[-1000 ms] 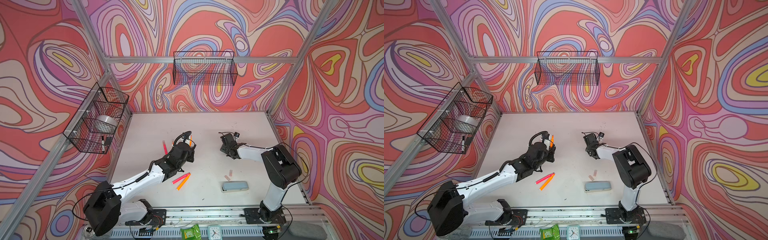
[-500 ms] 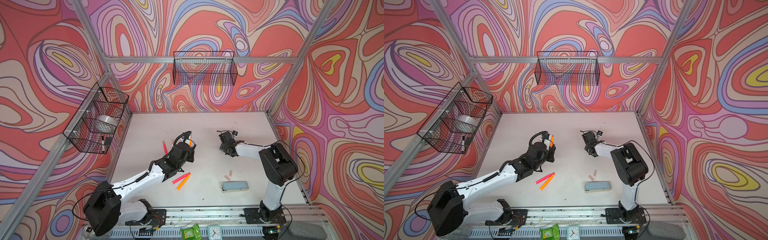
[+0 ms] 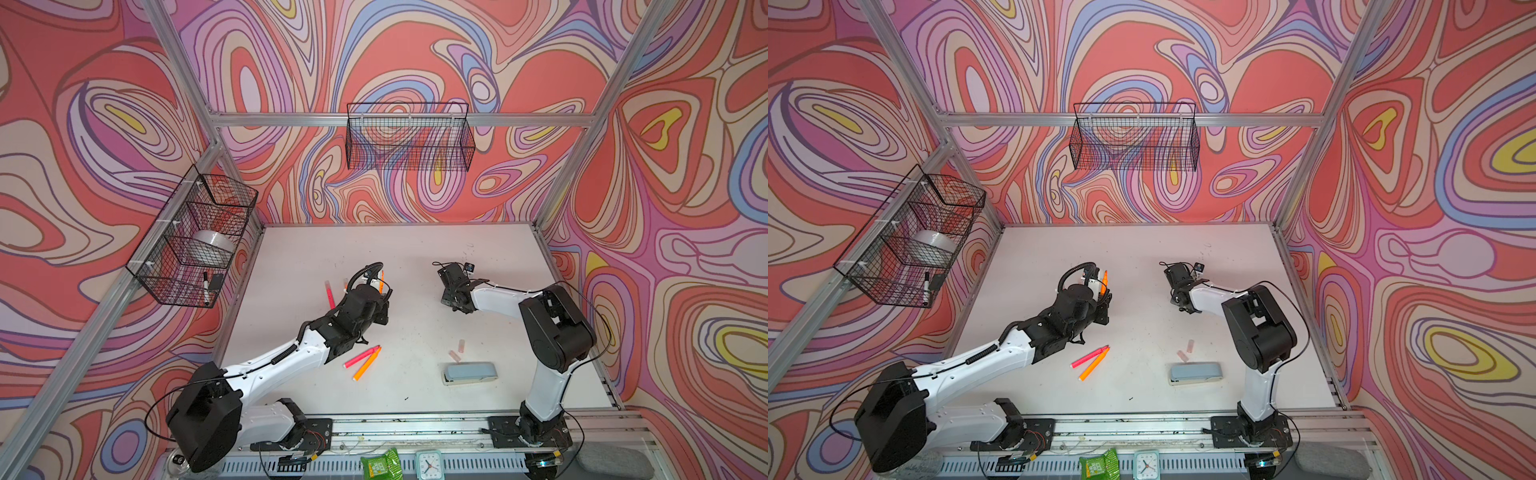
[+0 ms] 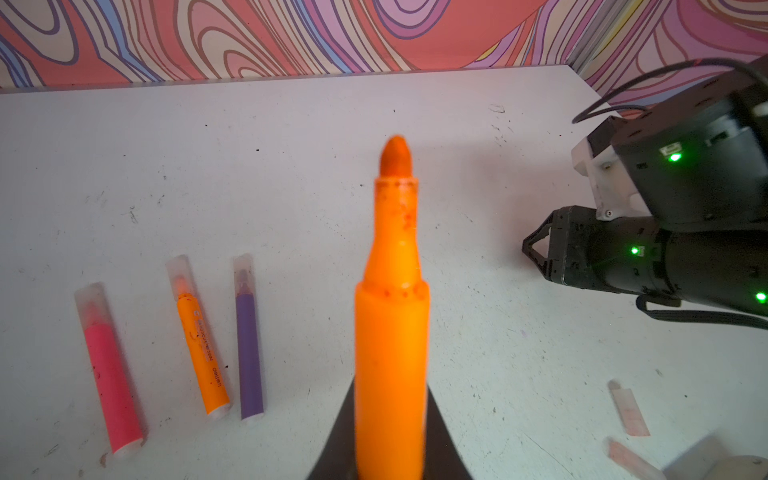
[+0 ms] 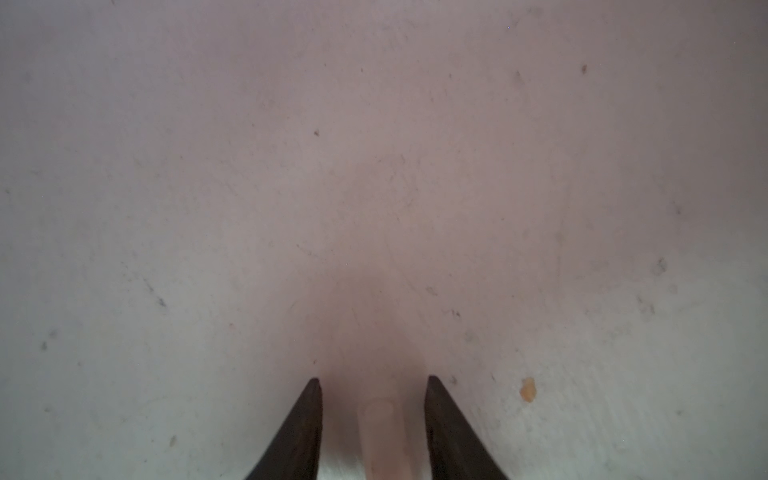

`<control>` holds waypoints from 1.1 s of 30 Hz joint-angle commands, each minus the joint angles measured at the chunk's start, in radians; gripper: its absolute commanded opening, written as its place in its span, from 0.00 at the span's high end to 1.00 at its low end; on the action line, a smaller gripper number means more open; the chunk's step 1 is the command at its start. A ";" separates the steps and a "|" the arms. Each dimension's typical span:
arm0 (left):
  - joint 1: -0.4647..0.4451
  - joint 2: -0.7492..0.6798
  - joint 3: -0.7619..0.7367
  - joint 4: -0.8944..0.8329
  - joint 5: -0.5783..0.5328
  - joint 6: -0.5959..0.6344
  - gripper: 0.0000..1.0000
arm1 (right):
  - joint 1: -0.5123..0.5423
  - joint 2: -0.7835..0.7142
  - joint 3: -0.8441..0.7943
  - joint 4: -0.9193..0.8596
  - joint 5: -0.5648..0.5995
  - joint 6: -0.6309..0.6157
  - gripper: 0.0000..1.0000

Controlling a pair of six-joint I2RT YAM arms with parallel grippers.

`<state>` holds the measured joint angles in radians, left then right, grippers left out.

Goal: Insert the pens into the pen caps
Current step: 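Close the right gripper on the pale-pink cap and lift it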

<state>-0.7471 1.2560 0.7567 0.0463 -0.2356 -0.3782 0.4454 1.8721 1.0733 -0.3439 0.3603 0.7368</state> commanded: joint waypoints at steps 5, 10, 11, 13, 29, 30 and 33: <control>0.000 -0.024 0.003 -0.016 0.004 -0.007 1.00 | -0.003 0.054 -0.057 -0.100 -0.122 -0.012 0.70; 0.000 -0.024 0.004 -0.015 0.006 -0.007 1.00 | -0.003 0.069 -0.056 -0.099 -0.134 -0.019 0.75; 0.000 -0.024 0.003 -0.015 0.005 -0.007 1.00 | -0.003 0.070 -0.055 -0.099 -0.133 -0.017 0.76; 0.001 -0.024 0.004 -0.016 0.005 -0.007 1.00 | -0.003 0.065 -0.056 -0.104 -0.134 -0.018 0.79; 0.000 -0.018 -0.002 0.005 0.049 0.000 1.00 | -0.002 -0.093 -0.146 -0.031 -0.204 0.045 0.92; 0.000 -0.019 -0.003 0.011 0.062 0.002 1.00 | -0.002 -0.129 -0.152 -0.021 -0.211 0.053 0.93; 0.000 -0.023 -0.015 0.049 0.126 0.009 1.00 | -0.002 -0.217 -0.171 0.032 -0.235 0.063 0.93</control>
<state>-0.7471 1.2503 0.7563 0.0528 -0.1761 -0.3775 0.4431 1.7267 0.9272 -0.3096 0.1867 0.7700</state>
